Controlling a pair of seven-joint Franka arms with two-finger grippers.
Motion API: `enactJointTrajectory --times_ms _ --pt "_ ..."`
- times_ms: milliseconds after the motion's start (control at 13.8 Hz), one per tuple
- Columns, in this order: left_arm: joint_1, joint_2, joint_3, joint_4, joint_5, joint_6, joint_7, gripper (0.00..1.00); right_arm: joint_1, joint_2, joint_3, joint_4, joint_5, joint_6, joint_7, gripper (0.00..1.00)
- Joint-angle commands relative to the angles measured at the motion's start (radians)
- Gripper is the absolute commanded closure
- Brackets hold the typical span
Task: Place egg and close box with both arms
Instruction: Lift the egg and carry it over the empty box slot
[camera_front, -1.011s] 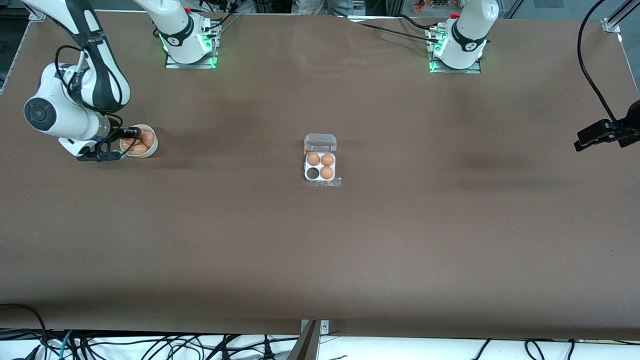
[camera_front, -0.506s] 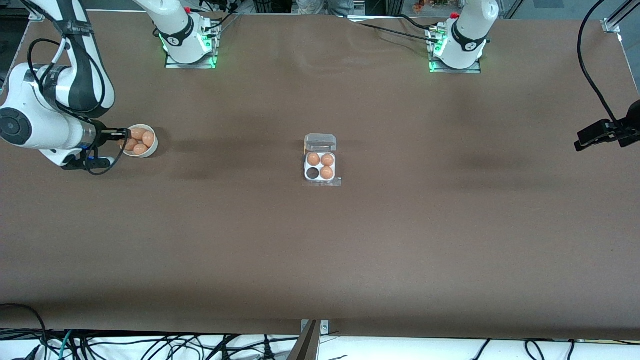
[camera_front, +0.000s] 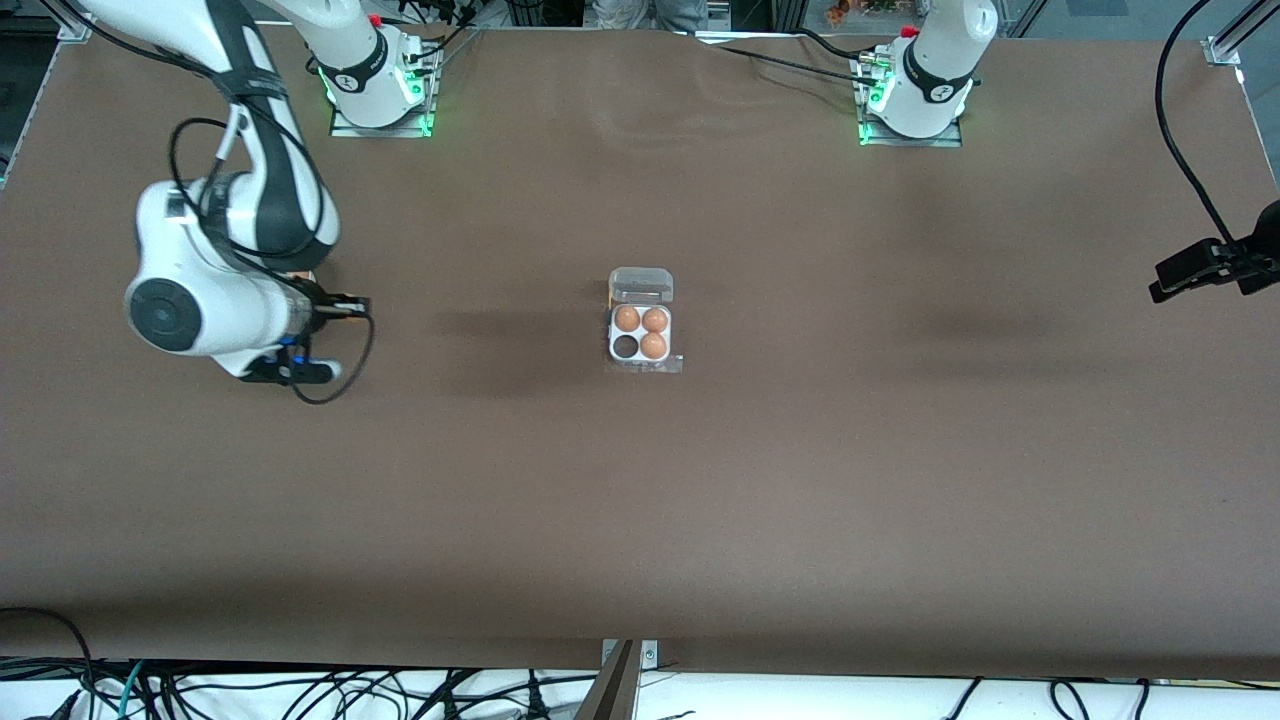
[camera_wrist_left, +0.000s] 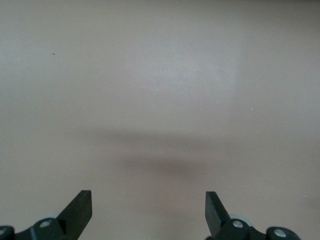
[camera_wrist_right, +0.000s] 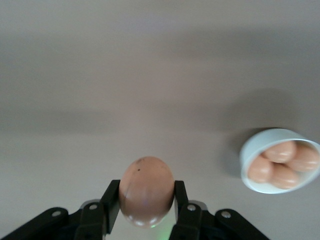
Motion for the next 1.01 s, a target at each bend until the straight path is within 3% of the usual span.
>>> enactJointTrajectory --times_ms 0,217,578,939 --pt "0.008 0.012 -0.004 0.032 -0.006 -0.014 0.013 0.0 0.06 0.087 0.021 0.14 0.083 -0.041 0.139 0.65" --pt "0.008 0.012 -0.002 0.032 -0.006 -0.014 0.015 0.0 0.092 0.157 0.082 0.235 0.173 -0.038 0.311 0.65" --pt "0.008 0.012 -0.002 0.032 -0.006 -0.014 0.015 0.0 0.123 0.303 0.225 0.415 0.18 0.004 0.624 0.65" --pt "0.008 0.012 -0.002 0.032 -0.006 -0.014 0.015 0.0 0.175 0.375 0.289 0.447 0.181 0.211 0.805 0.65"
